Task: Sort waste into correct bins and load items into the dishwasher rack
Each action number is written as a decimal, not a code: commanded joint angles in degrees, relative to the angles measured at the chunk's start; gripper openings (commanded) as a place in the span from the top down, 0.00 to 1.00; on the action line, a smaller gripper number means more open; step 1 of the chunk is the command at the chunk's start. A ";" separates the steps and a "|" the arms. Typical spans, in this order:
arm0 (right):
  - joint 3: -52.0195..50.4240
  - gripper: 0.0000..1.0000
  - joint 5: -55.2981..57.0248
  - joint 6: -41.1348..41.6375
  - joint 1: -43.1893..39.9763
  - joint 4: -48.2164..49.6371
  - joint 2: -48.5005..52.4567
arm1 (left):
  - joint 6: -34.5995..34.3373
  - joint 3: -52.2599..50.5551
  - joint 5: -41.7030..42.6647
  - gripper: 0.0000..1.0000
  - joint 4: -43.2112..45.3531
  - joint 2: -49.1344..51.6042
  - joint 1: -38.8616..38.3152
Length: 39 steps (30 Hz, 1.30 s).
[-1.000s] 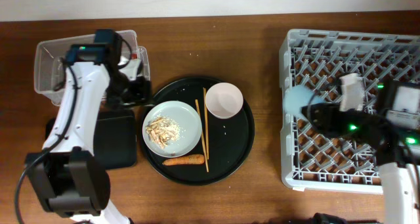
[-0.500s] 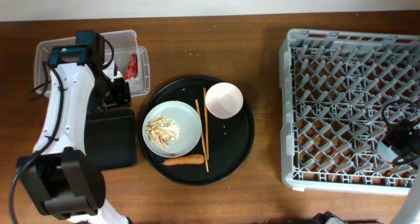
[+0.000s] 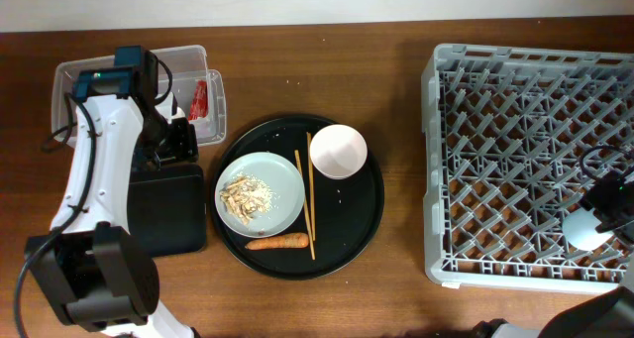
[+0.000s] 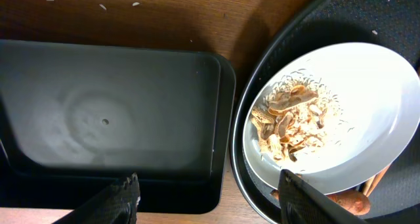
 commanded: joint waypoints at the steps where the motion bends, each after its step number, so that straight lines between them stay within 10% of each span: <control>1: 1.84 0.48 -2.95 0.74 -0.37 -0.24 1.03 | -0.76 0.61 -0.35 0.33 -0.22 -1.49 0.04; 7: 1.92 0.47 -2.91 0.74 -0.37 0.07 1.16 | -0.76 0.61 -0.35 0.33 -0.20 -1.49 0.04; 13: 1.92 0.18 -2.95 0.74 -0.35 -0.46 1.20 | -0.76 0.61 -0.35 0.33 -0.26 -1.49 0.04; 23: 2.10 0.28 -28.68 -5.88 1.49 -0.42 0.90 | -0.76 0.61 -0.35 0.17 -0.85 -1.46 0.04; 39: 9.05 0.25 -12.76 -5.27 59.95 18.21 6.67 | -0.74 0.61 1.46 0.13 -0.85 -1.46 0.04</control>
